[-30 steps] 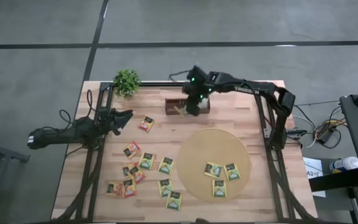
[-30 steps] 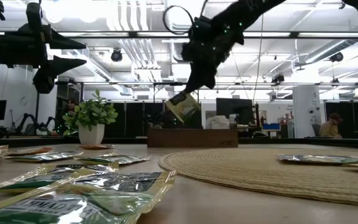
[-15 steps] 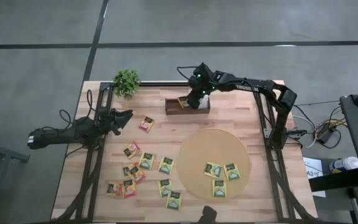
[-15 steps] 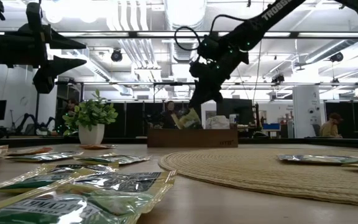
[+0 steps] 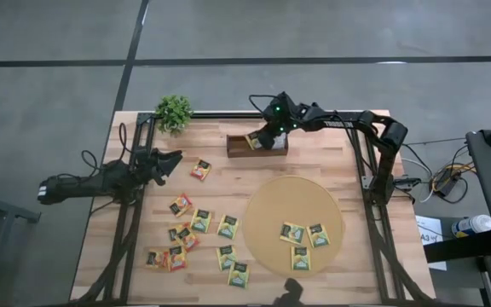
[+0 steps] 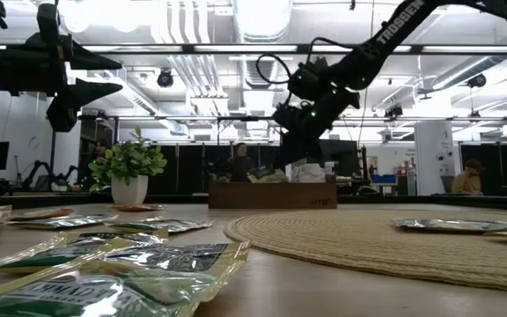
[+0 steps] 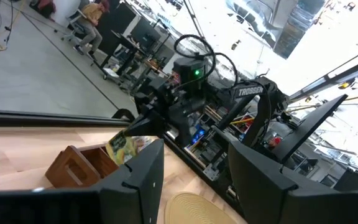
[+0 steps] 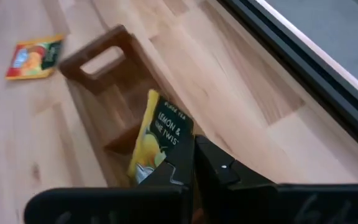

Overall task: Pick & Place Tea
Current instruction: Put the yellow tea bag into the middle section of the wooden organizer

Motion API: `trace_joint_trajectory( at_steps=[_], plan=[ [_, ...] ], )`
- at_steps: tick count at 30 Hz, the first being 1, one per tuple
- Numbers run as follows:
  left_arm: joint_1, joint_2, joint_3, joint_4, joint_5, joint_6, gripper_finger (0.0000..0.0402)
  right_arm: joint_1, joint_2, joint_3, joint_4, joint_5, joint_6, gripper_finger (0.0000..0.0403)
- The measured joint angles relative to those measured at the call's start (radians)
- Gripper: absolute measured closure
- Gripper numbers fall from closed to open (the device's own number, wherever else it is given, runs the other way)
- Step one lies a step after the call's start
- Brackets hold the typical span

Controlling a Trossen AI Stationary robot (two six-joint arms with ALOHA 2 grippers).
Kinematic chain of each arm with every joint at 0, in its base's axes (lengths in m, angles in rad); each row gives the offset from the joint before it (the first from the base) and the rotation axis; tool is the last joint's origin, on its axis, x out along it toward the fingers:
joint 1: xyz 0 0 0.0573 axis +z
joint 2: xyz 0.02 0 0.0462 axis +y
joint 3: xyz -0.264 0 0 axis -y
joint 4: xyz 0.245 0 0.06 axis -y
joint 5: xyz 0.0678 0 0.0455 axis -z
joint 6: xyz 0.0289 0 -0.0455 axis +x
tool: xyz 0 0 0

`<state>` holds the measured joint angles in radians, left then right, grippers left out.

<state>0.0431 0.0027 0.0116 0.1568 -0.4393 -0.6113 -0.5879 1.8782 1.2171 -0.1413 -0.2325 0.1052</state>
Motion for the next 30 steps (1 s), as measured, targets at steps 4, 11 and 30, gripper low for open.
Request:
trace_joint_trajectory(
  at_steps=[4,11,30],
  plan=[
    [0.000,0.000,0.000,0.000,0.000,0.000,0.0228,-0.008,0.000,-0.029,0.008,0.021,0.012,0.0395],
    [0.000,0.000,0.000,0.000,0.000,0.001,0.0228,-0.022,-0.005,-0.079,0.175,0.057,0.081,0.0395],
    [0.000,0.000,0.000,0.000,0.000,0.013,0.0228,-0.002,-0.026,-0.234,0.490,0.066,0.245,0.0395]
  ],
)
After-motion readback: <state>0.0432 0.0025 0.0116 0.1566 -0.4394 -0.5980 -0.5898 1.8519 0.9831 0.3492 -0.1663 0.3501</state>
